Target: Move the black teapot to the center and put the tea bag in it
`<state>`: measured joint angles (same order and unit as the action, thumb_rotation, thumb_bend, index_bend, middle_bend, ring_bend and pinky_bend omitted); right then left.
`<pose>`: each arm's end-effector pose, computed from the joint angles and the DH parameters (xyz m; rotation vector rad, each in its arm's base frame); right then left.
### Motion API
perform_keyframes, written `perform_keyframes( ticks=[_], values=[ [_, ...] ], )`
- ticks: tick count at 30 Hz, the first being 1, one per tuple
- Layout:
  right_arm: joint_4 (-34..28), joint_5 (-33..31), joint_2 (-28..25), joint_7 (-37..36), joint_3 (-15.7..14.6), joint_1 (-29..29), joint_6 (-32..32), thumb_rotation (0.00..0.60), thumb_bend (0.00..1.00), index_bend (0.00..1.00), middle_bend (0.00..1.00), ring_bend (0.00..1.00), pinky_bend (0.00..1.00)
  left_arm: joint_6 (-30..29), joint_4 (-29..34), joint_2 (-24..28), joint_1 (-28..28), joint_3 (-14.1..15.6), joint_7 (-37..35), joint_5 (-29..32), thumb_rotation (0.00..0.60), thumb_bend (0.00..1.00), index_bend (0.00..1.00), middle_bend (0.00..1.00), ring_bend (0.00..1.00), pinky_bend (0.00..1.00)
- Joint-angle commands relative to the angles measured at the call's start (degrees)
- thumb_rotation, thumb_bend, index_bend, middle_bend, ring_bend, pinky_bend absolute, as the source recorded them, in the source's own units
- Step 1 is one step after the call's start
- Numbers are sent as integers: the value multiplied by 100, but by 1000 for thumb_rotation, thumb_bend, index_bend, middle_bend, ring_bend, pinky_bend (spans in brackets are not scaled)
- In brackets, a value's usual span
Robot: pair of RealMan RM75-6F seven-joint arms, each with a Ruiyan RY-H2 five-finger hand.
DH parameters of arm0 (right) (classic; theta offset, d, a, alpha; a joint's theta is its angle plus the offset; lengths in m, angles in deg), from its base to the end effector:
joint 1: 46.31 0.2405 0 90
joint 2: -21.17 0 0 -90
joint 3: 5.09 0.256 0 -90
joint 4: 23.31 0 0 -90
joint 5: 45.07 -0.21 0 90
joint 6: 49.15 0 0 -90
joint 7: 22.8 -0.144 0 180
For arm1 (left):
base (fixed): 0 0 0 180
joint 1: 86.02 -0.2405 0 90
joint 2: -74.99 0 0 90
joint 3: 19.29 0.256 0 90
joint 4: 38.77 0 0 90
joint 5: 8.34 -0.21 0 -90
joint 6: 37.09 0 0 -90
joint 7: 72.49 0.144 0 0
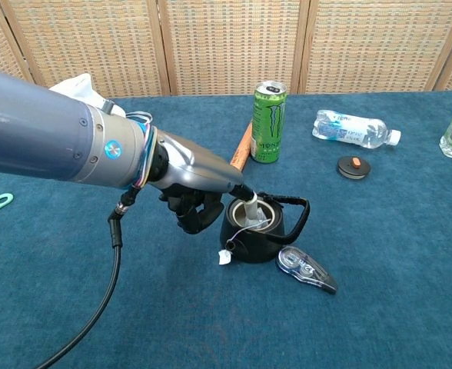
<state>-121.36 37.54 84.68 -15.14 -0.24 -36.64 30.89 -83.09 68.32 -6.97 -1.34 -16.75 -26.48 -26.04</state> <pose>-0.2837 -0.2107 0.1490 1.4466 -0.8839 0.8827 -0.0111 0.3026 -0.0465 -2.4495 -0.7094 -0.4015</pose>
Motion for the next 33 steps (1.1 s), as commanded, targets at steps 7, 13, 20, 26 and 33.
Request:
perform_keyframes(
  ticks=[7,13,20,26,33],
  values=[
    [3,13,-3,-12,5,5,-3,301,523,430,370,347,492,-218,407,415,-286,-5,-397,-571,600,1000,146,768,759,744],
    [-19,26,-6,-11,25,15,9,302,523,430,367,347,492,-878,813,829,-921,160,-810,-1444,600,991,129,765,757,744],
    [-35,11,-10,-24,37,19,0,319,523,430,366,345,475,-2220,1072,1195,-2119,460,-1423,-2725,600,661,112,673,674,740],
    [-35,27,-2,-18,31,12,16,340,523,424,353,329,449,-3088,1012,1427,-3117,752,-1876,-3670,600,582,110,597,617,723],
    [-117,-70,-44,50,54,24,-38,363,524,392,319,297,428,-4281,578,1620,-4474,1124,-2641,-4890,600,568,97,427,470,639]
  ],
)
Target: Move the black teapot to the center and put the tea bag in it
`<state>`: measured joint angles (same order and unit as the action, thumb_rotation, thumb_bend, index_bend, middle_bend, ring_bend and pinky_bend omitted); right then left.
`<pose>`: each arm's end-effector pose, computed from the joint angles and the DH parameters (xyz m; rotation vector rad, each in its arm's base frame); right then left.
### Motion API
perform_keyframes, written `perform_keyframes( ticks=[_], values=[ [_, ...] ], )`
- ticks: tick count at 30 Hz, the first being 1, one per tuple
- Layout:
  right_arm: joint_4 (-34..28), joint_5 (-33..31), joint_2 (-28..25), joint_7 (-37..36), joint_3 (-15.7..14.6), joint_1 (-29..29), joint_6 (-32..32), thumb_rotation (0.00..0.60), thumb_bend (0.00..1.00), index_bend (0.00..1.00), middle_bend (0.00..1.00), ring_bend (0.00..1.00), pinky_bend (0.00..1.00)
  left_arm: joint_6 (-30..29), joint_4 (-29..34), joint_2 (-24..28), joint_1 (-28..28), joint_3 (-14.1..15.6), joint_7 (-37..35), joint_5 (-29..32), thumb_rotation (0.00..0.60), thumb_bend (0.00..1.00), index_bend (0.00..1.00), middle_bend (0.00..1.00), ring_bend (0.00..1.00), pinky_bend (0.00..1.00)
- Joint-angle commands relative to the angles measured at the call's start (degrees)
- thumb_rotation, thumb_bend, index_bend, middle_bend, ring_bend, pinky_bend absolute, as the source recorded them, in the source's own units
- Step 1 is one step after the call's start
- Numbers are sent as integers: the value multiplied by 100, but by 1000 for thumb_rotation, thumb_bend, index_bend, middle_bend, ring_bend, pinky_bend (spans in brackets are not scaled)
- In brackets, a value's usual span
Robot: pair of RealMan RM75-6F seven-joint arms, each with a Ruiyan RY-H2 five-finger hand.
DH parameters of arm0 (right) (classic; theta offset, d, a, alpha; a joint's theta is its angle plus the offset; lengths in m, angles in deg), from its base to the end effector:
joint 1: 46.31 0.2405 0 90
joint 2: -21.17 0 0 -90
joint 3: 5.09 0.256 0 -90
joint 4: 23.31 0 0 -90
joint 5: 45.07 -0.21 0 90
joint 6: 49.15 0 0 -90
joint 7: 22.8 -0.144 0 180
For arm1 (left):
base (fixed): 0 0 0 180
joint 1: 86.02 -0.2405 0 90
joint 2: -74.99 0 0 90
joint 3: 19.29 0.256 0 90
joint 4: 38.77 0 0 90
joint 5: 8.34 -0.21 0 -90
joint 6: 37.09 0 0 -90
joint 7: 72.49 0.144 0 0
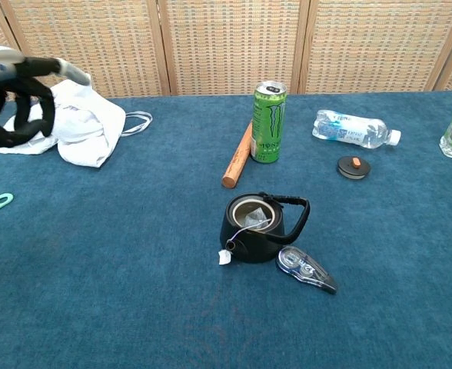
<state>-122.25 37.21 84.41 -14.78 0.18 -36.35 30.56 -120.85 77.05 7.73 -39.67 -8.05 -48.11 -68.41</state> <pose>-0.2799 -0.2131 0.1496 1.4459 -0.8863 0.8895 -0.1541 0.2716 0.0921 -1.7628 -0.8493 -0.8772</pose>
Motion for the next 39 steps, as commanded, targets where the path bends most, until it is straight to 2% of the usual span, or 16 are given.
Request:
perform_keyframes(
  ticks=[1,6,9,12,14,17,25,32,39],
  values=[
    [-40,-55,-24,19,19,-7,-3,369,526,388,314,290,425,-591,-355,178,-775,276,-542,-735,600,568,95,411,455,612],
    [-62,-86,-35,36,23,-44,47,441,531,383,297,272,421,-959,-638,218,-1283,288,-805,-976,600,568,89,356,399,508],
    [-73,-117,-33,37,25,-73,79,486,531,382,293,267,417,-1200,-835,207,-1589,264,-1024,-1084,600,568,84,275,309,454],
    [-76,-167,-18,31,24,-105,102,492,531,375,285,259,409,-1536,-1111,130,-1945,254,-1278,-1284,600,567,71,167,178,313],
    [-76,-188,-2,31,19,-127,122,491,531,367,279,250,397,-1748,-1335,51,-2185,264,-1425,-1424,600,568,52,78,76,174],
    [-69,-195,35,24,17,-151,156,507,531,360,270,231,361,-1980,-1666,-91,-2506,271,-1672,-1600,600,568,31,4,3,45],
    [-46,103,167,2,-64,-238,389,530,531,357,269,227,352,-2107,-2183,-242,-3217,300,-2122,-1974,600,568,27,0,0,10],
    [-18,164,248,16,-85,-249,400,567,531,357,269,227,352,-1862,-2400,-242,-3454,208,-1999,-2249,600,568,27,0,0,0],
    [-12,190,284,38,-91,-267,415,567,531,357,269,227,352,-1509,-2385,-204,-3538,46,-1923,-2403,600,568,27,0,0,0]
  ],
)
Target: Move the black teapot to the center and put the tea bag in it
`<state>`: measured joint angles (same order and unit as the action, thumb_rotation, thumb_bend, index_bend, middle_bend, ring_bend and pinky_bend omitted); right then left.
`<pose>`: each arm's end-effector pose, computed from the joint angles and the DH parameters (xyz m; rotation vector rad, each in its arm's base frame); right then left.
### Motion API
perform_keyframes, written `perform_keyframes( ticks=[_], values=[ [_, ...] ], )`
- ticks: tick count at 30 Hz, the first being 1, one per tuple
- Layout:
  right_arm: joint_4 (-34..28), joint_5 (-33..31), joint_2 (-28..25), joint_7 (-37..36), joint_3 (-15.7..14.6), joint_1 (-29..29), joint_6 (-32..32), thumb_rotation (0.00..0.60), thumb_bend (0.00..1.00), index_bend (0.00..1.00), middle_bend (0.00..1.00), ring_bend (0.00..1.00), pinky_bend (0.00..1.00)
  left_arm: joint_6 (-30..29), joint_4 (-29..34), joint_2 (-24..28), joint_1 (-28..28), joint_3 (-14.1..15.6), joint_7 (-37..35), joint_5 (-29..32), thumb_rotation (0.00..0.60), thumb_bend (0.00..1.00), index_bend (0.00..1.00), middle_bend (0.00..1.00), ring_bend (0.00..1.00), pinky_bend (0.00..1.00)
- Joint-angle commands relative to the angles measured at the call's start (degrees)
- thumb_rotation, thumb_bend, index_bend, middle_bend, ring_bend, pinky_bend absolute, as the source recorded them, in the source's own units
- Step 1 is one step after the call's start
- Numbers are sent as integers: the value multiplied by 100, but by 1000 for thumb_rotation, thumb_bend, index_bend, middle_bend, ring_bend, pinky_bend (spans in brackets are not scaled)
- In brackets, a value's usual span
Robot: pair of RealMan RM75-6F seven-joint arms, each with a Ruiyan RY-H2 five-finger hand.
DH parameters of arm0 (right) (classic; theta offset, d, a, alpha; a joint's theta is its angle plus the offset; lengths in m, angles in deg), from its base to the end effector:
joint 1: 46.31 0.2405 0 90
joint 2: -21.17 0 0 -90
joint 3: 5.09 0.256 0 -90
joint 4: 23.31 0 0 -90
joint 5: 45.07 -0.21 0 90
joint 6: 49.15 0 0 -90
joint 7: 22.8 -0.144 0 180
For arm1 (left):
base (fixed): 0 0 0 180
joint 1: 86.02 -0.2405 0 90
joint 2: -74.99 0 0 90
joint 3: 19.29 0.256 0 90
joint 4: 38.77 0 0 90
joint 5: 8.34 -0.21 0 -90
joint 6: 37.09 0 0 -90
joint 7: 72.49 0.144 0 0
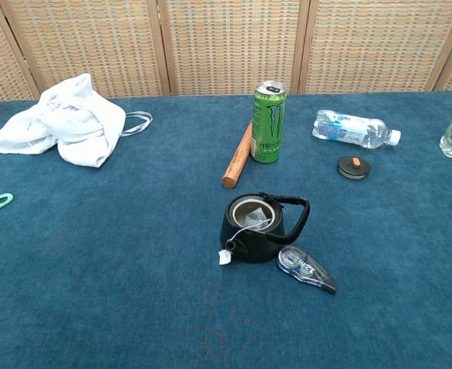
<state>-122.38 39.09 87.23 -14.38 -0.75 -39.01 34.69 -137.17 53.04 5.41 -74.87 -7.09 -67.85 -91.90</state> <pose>-0.2786 -0.1960 0.1407 1.3978 -0.8960 0.9324 -0.2977 0.1591 0.1358 -1.4179 -0.8412 -0.9445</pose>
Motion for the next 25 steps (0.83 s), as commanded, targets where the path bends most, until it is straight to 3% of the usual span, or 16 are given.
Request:
perform_keyframes(
  ticks=[1,15,22,25],
  values=[
    [-4,8,-3,-6,-1,-8,11,567,531,357,269,227,352,186,29,43,-20,-66,93,-66,600,567,27,0,0,0],
    [11,20,23,29,-10,-47,25,570,531,348,255,210,320,628,196,145,-150,-355,241,-294,600,568,27,0,0,0],
    [5,12,1,15,-30,-34,-55,573,531,184,136,73,165,762,212,171,-227,-475,229,-339,600,568,0,0,0,0],
    [20,31,13,17,-31,-37,-46,579,531,168,119,54,150,803,219,182,-259,-529,221,-351,600,568,0,0,0,0]
  ],
)
